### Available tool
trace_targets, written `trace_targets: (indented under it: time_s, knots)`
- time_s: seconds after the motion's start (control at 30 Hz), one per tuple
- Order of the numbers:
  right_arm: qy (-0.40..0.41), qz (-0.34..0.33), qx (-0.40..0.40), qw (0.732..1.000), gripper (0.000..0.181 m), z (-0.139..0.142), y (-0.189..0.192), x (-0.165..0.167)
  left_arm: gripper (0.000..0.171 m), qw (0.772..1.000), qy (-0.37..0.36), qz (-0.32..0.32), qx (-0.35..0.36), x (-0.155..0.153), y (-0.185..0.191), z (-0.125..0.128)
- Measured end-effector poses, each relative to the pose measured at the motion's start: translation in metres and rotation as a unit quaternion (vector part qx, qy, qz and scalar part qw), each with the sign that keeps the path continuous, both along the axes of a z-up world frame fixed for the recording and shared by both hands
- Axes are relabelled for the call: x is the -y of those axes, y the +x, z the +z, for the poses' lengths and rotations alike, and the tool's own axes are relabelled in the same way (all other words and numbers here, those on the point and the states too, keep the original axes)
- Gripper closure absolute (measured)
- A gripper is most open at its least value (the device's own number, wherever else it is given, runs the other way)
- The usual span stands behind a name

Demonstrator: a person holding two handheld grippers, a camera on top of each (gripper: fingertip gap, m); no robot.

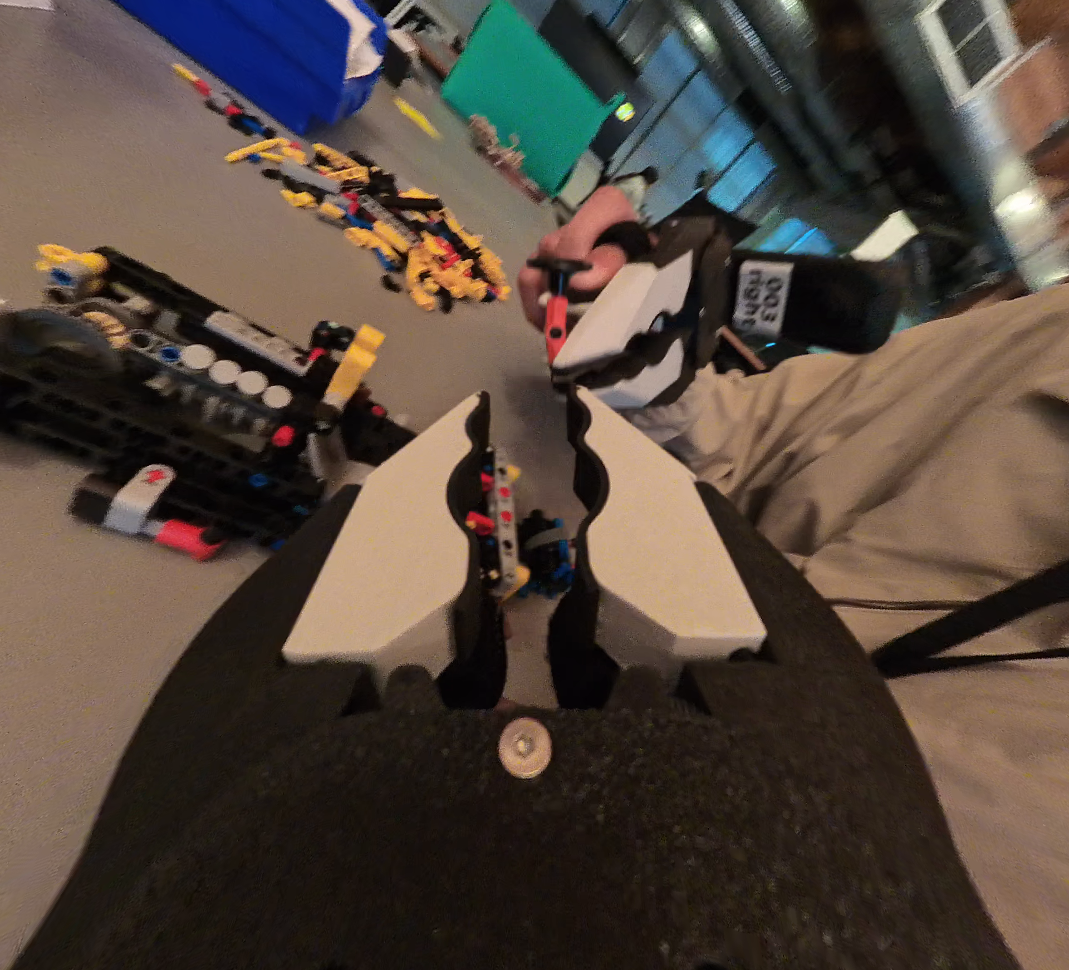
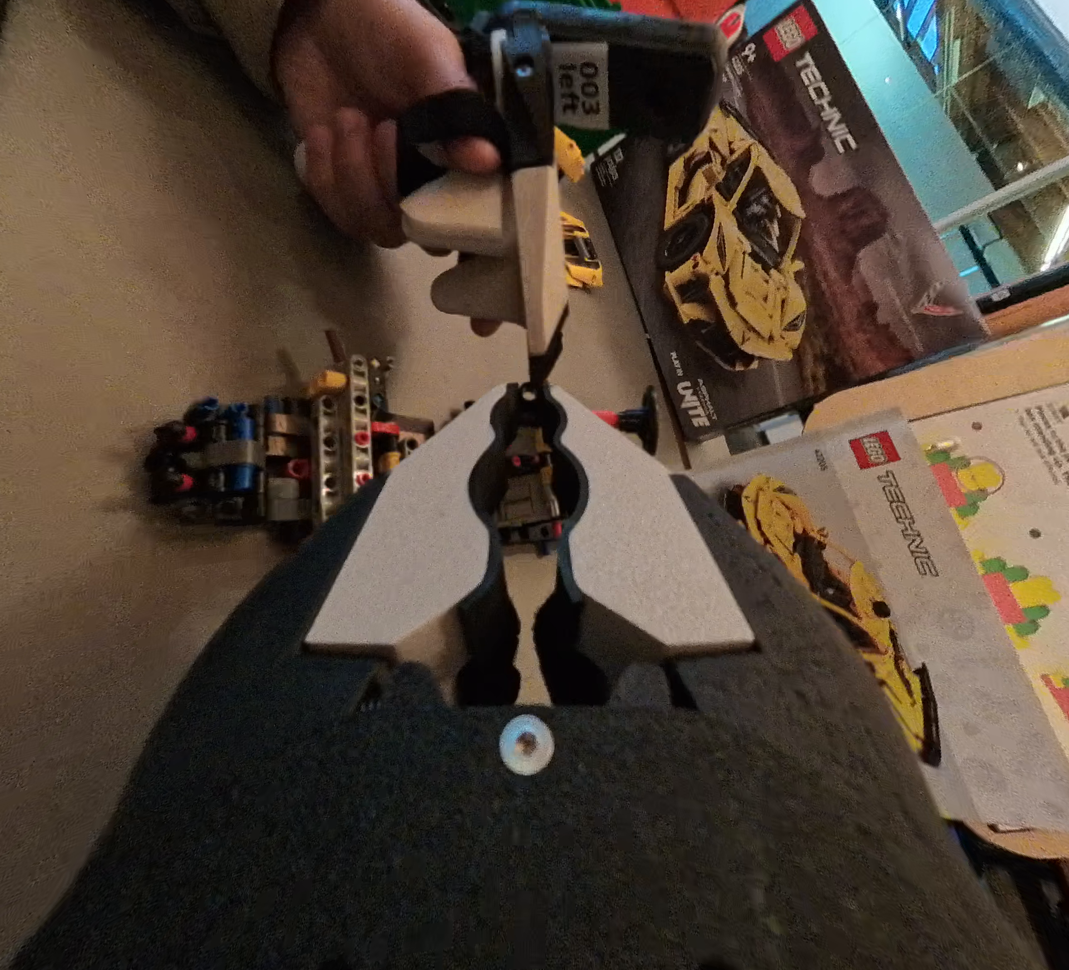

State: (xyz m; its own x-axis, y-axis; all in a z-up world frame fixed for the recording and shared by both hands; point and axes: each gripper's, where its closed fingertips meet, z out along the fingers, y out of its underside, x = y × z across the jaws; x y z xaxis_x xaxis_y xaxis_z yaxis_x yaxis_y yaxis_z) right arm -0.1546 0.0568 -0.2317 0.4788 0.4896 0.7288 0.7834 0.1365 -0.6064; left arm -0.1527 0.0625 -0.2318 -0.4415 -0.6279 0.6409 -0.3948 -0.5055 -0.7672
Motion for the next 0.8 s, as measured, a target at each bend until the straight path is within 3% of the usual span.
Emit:
trace_targets:
  time_s: [0.23, 0.33, 0.43, 0.53, 0.6, 0.67, 0.73, 0.8]
  knots:
    - [0.017, 0.053, -0.014, 0.998, 0.175, 0.004, -0.035, 0.01, 0.149, 0.993, -0.074, -0.082, 0.038, 0.025, -0.012, 0.02]
    - [0.006, 0.069, -0.031, 0.997, 0.175, 0.004, -0.043, 0.012, 0.164, 0.991, -0.097, -0.09, 0.035, 0.027, -0.012, 0.02]
    - [-0.007, 0.059, -0.083, 0.995, 0.174, 0.005, -0.039, 0.008, 0.165, 0.994, -0.081, -0.064, 0.029, 0.019, -0.008, 0.016]
    - [-0.043, 0.069, -0.249, 0.965, 0.166, 0.033, -0.033, 0.013, 0.165, 0.999, -0.007, -0.003, 0.036, 0.004, -0.003, 0.013]
    - [-0.063, 0.026, -0.34, 0.938, 0.16, 0.047, -0.008, -0.001, 0.165, 0.995, 0.084, 0.04, 0.042, -0.002, -0.001, 0.007]
    - [-0.114, -0.008, -0.399, 0.91, 0.145, 0.041, 0.009, -0.013, 0.165, 0.979, 0.182, 0.078, 0.049, -0.006, 0.001, 0.001]
    - [-0.19, 0.003, -0.443, 0.876, 0.133, 0.028, 0.004, -0.016, 0.165, 0.962, 0.244, 0.1, 0.067, -0.006, 0.002, 0.003]
    - [-0.248, 0.02, -0.469, 0.847, 0.135, 0.018, -0.005, -0.015, 0.165, 0.951, 0.281, 0.101, 0.08, -0.002, 0.003, 0.003]
